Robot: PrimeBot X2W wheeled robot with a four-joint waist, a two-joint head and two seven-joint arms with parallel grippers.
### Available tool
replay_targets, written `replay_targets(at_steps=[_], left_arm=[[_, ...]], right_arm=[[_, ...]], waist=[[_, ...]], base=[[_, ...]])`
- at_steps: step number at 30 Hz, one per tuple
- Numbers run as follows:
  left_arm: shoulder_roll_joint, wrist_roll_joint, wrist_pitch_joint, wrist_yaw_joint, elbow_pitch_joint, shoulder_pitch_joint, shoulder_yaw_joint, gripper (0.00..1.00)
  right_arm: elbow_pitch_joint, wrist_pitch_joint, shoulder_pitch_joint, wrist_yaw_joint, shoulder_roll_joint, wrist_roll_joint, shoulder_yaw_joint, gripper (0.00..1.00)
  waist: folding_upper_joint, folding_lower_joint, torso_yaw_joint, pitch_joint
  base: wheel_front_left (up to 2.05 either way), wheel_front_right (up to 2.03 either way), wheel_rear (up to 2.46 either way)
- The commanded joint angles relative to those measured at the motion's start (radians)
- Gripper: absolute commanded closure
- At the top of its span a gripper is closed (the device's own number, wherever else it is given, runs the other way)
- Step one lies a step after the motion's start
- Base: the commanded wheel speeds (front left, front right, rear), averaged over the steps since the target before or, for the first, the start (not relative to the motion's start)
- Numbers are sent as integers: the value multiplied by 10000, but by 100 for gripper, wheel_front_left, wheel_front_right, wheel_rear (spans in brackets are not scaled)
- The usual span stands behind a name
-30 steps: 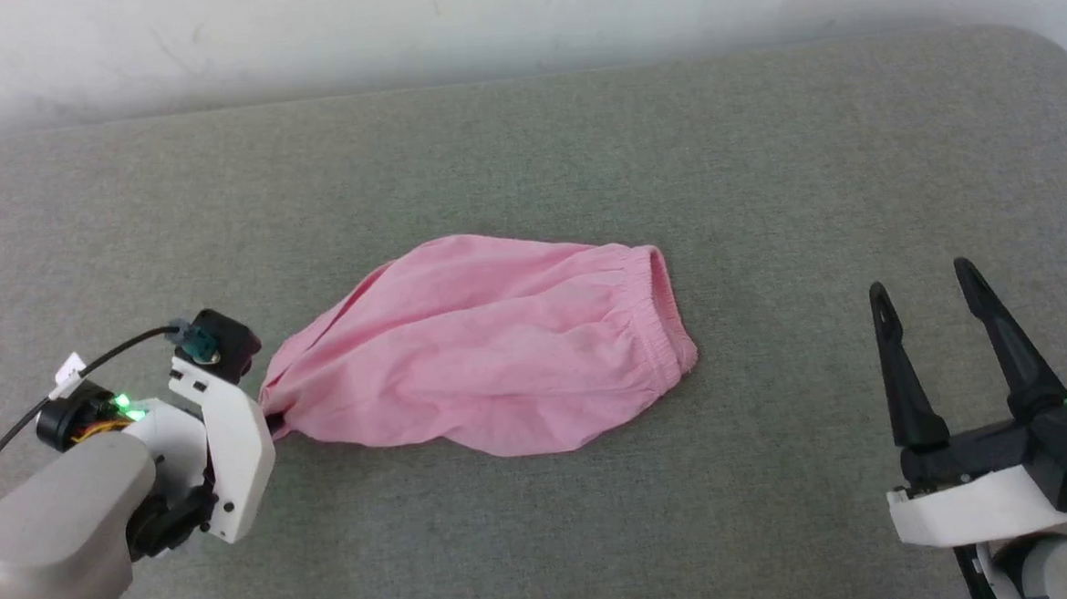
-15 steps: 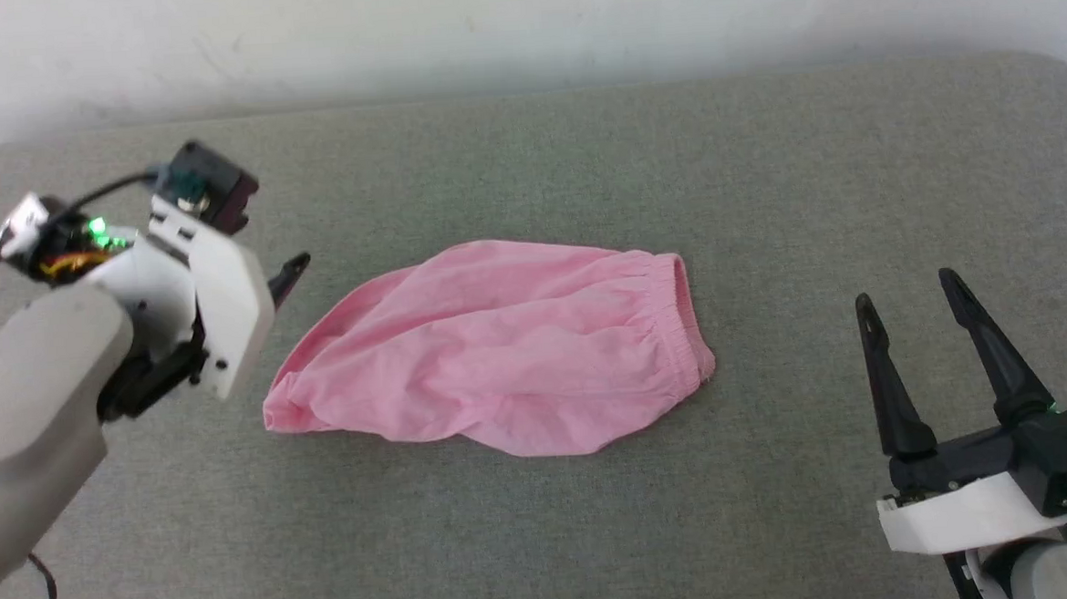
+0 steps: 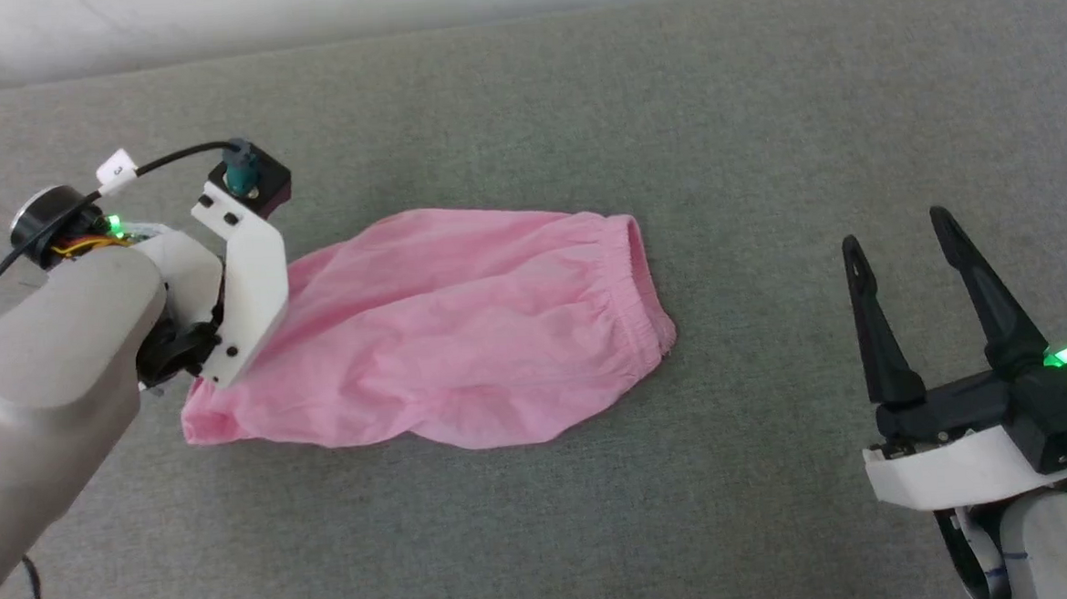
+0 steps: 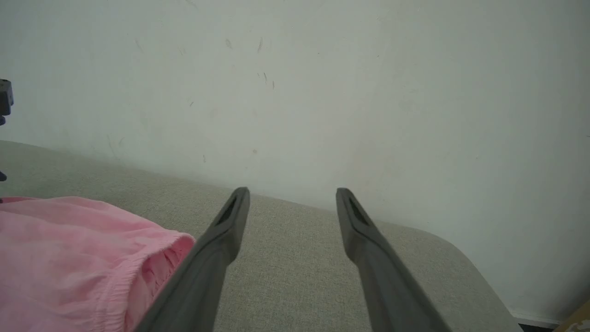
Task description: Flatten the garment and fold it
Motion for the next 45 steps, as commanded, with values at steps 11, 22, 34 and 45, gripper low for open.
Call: replay_targets(at_steps=[11,22,34,45], left_arm=[[-263,-383,-239,-78,91,254,-197,100],[883,-2001,-2538,-29,772,-751,1660,100],[984,-2007,-3372,1084,3800,492,1696,100],[-101,-1401,-7374,1202,4223,551,1900,0]], right_arm=[[-12,-47,-275,-9,66,-188,-117,0],[-231,-47,-287,-9,-11,-207,-128,0],[-357,-47,-435,-9,-39,-277,-114,0],[-266,-47,-396,-9,-299,-248,-99,0]], waist=[[0,-2,-193,598],[0,-2,6,727],[0,-2,-446,1317],[0,-2,276,253]], base=[[0,0,0],[0,0,0],[0,0,0],[0,0,0]])
